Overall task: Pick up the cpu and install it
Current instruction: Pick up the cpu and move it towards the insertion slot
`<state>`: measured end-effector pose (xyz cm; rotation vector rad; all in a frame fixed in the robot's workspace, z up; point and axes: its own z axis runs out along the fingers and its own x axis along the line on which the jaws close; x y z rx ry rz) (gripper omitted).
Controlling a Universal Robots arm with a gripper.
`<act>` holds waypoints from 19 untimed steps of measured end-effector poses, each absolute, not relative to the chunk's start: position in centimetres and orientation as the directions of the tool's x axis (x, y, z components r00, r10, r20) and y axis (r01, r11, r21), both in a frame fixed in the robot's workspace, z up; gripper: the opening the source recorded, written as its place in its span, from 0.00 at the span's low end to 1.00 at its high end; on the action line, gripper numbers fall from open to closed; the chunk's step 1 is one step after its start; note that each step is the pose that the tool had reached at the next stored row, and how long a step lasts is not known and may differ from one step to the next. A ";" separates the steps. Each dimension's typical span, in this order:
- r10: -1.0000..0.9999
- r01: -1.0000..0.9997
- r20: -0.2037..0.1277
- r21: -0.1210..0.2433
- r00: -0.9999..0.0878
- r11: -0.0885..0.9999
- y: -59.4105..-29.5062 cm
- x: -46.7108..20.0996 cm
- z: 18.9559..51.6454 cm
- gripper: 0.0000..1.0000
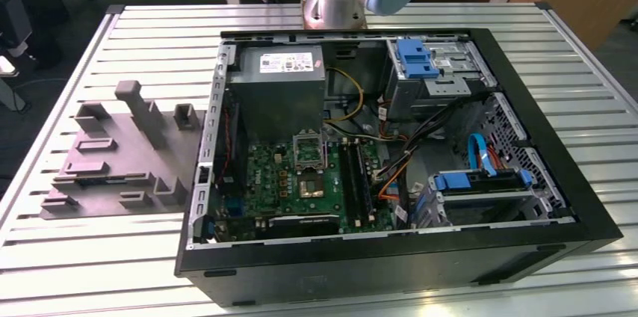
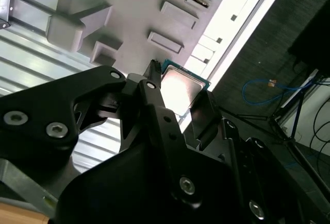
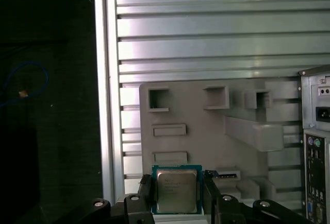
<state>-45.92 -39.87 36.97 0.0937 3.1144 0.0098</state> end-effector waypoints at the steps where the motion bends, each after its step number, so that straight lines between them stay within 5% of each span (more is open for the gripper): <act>1: 0.060 0.060 -0.026 0.007 -0.998 0.998 -39.9 -45.9 37.1 0.47; 19: 0.060 0.060 -0.026 0.007 -0.998 0.998 -39.9 -45.5 38.0 0.47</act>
